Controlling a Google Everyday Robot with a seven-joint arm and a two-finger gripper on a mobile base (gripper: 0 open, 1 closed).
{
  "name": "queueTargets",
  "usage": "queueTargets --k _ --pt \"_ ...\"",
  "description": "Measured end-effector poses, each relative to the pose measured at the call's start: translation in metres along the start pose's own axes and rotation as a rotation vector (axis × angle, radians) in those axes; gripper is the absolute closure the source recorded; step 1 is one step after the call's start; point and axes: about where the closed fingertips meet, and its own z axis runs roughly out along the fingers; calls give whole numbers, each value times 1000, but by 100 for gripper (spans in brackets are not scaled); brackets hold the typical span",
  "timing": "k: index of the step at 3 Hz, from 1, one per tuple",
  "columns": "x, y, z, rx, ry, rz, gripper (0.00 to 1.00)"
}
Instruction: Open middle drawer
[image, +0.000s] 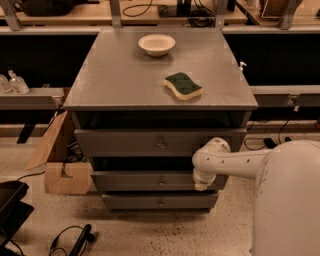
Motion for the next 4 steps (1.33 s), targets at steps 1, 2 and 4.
queueTargets --k 1,2,4 --pt "0 -1 -3 0 0 0 85" --pt "0 -1 -8 0 0 0 100" --pt "0 -2 -9 0 0 0 100"
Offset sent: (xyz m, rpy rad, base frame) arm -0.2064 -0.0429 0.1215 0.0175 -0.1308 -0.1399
